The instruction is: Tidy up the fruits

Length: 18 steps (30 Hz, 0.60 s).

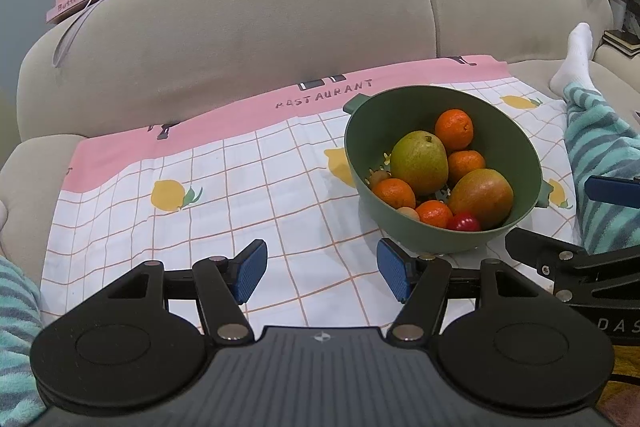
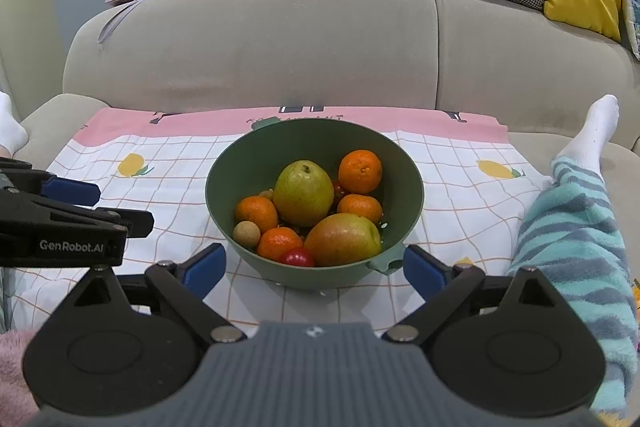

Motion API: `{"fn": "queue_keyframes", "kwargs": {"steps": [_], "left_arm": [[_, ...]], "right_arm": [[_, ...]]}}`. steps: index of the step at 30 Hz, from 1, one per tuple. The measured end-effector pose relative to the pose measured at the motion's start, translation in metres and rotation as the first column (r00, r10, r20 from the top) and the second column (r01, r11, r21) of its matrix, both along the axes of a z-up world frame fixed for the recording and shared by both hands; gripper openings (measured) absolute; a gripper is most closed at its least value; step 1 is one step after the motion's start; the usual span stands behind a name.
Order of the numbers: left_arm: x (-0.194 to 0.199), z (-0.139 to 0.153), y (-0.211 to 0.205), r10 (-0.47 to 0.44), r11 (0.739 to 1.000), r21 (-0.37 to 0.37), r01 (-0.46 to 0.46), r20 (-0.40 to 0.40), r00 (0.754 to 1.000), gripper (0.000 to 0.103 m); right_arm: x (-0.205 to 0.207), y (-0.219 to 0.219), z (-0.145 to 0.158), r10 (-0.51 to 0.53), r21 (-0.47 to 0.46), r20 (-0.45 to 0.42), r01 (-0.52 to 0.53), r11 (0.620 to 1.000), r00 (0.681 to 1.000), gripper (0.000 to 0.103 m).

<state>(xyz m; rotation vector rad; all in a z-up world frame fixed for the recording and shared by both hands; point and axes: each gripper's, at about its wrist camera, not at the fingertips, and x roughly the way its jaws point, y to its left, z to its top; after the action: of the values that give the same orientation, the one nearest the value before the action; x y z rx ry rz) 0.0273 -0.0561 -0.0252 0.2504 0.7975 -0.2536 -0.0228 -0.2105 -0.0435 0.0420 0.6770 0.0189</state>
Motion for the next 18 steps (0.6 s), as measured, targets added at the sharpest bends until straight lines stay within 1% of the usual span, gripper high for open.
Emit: {"fn": "queue_keyframes", "kwargs": {"steps": [18], "left_arm": [[-0.0001, -0.0003, 0.0005, 0.008, 1.0, -0.008, -0.008, -0.006, 1.0, 0.074]], "right_arm": [[0.0007, 0.0005, -0.0016, 0.003, 0.002, -0.007, -0.003, 1.0, 1.0, 0.092]]}}
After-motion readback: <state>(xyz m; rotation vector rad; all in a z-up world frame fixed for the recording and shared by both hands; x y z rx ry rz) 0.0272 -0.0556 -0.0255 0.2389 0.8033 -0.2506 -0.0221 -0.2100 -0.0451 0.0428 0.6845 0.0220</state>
